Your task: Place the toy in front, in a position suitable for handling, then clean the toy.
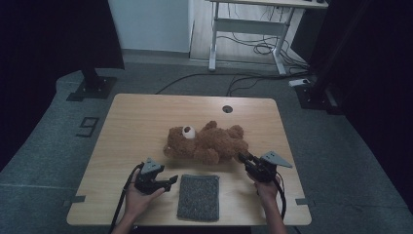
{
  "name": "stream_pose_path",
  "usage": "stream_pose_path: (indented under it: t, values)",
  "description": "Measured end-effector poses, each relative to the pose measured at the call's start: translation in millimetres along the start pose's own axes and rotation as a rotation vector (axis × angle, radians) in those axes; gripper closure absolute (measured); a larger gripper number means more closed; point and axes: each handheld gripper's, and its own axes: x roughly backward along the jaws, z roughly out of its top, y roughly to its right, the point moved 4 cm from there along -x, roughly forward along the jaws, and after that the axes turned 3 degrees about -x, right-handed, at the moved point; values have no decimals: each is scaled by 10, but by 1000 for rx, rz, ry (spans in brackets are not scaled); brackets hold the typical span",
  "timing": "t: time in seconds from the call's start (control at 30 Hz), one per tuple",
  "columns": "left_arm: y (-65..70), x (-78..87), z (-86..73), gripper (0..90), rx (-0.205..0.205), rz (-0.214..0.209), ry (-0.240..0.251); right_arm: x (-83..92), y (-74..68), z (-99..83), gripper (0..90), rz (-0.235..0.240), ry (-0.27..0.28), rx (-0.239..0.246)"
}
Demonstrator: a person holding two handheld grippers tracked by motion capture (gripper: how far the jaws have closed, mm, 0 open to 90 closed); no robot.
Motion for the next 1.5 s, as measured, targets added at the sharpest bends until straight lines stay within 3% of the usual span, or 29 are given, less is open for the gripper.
stream_pose_path:
  t: [0.13,0.2,0.33,0.77,0.93,1.0,1.13,1.3,1.5]
  values:
    - [40,-18,-44,295,-4,5,-27,1,-1,4,707,-3,-1,5]
    - [93,-18,-52,297,16,-20,-31,3,-4,1,706,-6,-1,7]
    - [245,-31,-42,273,4,-44,-42,-2,1,-16,704,-6,-4,4]
    - [448,-50,-1,253,-11,-80,-37,0,-2,-44,699,-5,-9,4]
    - [614,-64,47,248,-36,-94,-33,-4,0,-46,699,-9,-9,1]
    - [697,-94,60,242,-57,-85,-35,-2,-1,-45,699,-9,-8,1]
    - [839,-199,76,235,-65,-105,-54,-15,5,-35,698,-11,-8,-3]
    - [1094,-348,159,249,-107,-130,-56,-14,9,-33,696,-9,-8,-4]
    - [1243,-583,178,260,-122,-135,-104,-20,12,-25,696,-10,-8,-4]
